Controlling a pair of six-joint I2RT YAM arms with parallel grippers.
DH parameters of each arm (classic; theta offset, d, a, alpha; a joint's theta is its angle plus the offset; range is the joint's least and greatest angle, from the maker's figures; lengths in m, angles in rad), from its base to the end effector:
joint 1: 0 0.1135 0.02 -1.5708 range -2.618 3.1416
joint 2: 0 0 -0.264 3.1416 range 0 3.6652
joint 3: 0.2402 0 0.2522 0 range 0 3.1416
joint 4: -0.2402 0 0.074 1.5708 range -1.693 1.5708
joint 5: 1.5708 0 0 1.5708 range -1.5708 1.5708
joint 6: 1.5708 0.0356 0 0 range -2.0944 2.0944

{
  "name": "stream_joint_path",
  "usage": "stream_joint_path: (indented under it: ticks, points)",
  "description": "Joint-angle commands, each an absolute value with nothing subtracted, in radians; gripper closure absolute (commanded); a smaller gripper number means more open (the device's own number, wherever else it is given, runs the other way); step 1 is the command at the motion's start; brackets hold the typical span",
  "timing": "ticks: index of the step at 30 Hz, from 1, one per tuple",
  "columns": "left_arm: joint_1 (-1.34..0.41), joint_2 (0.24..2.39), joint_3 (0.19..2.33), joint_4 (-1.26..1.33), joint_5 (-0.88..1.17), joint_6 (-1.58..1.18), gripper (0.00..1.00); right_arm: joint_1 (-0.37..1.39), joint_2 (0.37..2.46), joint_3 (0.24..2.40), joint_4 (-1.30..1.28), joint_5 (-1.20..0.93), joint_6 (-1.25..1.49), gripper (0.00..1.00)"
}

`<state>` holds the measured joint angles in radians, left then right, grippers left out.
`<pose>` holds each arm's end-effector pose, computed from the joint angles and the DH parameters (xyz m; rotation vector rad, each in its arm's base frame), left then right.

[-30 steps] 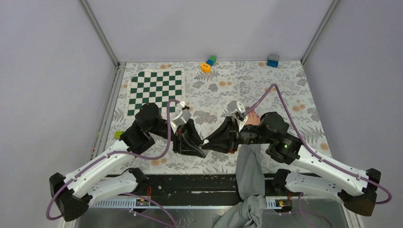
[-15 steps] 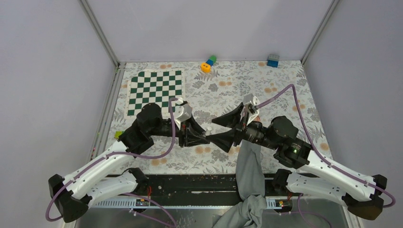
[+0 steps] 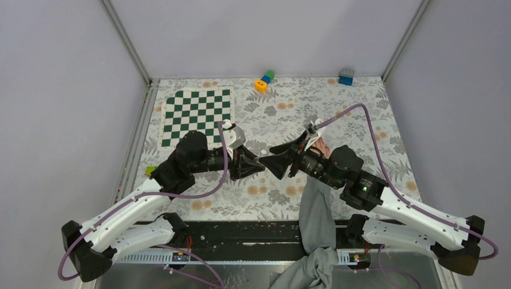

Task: Paint the nails
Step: Unscrew the nail polish bottle.

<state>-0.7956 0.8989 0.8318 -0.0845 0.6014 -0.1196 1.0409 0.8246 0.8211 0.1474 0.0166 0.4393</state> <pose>0.1300 -0.1614 0.3479 1.0400 1.5258 -1.1734 0.0988 0.1675 0.3822 -0.4425 1.4764 1.1914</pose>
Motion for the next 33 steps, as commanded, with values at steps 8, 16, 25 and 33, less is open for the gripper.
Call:
stream_joint_path:
  ticks: [8, 16, 25, 33]
  points:
    - [-0.794, 0.913, 0.881, -0.111, 0.423, -0.104, 1.00, 1.047, 0.893, 0.855, 0.151, 0.158, 0.615, 0.45]
    - [-0.794, 0.911, 0.879, -0.112, 0.414, -0.105, 1.00, 1.049, 0.942, 0.892, 0.131, 0.172, 0.620, 0.50]
    - [-0.794, 0.915, 0.884, -0.118, 0.418, -0.103, 1.00, 1.050, 0.982, 0.907, 0.143, 0.187, 0.627, 0.54]
    - [-0.794, 0.915, 0.884, -0.117, 0.423, -0.103, 1.00, 1.051, 1.014, 0.919, 0.136, 0.203, 0.629, 0.59]
